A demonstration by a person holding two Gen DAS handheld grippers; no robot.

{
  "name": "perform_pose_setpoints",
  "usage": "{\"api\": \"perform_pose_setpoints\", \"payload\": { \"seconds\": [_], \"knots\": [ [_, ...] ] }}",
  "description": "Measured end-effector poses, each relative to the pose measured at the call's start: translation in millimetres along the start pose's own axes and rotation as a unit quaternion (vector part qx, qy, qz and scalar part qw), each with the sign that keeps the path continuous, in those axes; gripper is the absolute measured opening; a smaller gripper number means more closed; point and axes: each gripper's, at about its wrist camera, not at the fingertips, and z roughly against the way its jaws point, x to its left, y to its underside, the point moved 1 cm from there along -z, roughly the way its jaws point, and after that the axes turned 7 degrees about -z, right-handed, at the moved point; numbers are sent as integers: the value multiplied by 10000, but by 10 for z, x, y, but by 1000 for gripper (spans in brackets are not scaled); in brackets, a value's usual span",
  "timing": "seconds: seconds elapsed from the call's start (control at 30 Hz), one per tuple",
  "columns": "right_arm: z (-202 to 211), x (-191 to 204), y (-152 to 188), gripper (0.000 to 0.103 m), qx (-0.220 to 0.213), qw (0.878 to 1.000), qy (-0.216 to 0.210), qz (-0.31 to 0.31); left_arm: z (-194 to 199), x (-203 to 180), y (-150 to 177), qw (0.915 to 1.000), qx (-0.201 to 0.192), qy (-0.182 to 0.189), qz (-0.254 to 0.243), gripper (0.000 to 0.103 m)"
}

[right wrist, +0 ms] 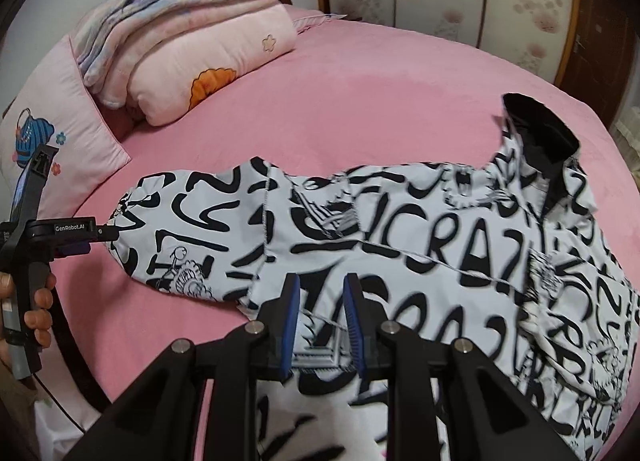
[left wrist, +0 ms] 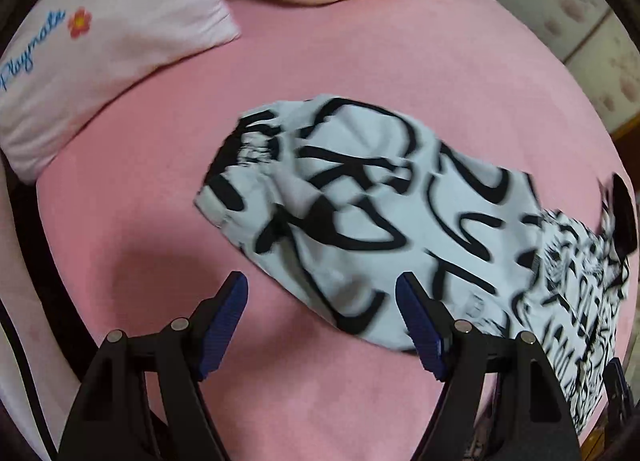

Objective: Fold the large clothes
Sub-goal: 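Move the left tool to the other sleeve cuff and close on it, then lift the held sleeve with the left tool and fold it across the jacket front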

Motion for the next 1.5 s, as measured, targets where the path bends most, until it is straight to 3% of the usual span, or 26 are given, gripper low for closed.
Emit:
{"api": "perform_pose_setpoints", "payload": {
  "seconds": [0.33, 0.53, 0.6, 0.67, 0.77, 0.87, 0.93, 1.03, 1.2, 1.37, 1.5],
  "knots": [
    [-530, 417, -72, 22, 256, 9992, -237, 185, -631, 303, -108, 9960, 550, 257, 656, 75],
    [-636, 419, 75, 22, 449, 9982, -345, 189, -853, 59, -158, 9968, 683, -199, 367, 73],
    [-644, 348, 133, 22, 488, 9982, -324, 122, -859, -85, -171, 9978, 557, -310, 181, 55],
    [-647, 247, 192, 22, 530, 9982, -287, 31, -836, -231, -187, 9988, 437, -211, 69, 16],
    [-611, 30, 289, 22, 596, 9979, -225, -153, -732, -398, -159, 9989, 231, -395, 33, 8],
    [-513, -206, 377, 22, 593, 9975, -152, -344, -410, -641, -102, 9979, -275, -587, -64, 7],
    [-396, -397, 456, 22, 529, 9972, -109, -508, -41, -913, -52, 9954, -772, -479, -293, 7],
    [-177, -709, 585, 22, 417, 9957, -60, -829, 538, -1460, 111, 9865, -1413, -70, -822, 7],
    [175, -1257, 825, 22, 188, 9893, 44, -1444, 1124, -2723, 606, 9568, -1904, 481, -2146, 8],
    [412, -1762, 1035, 22, -9, 9814, 306, -1893, 1014, -3762, 1300, 9232, -1824, 808, -3285, 8],
    [464, -2103, 1178, 22, -25, 9754, 554, -2135, 477, -4242, 1785, 9162, -1246, 996, -3675, 8]
  ]
}}
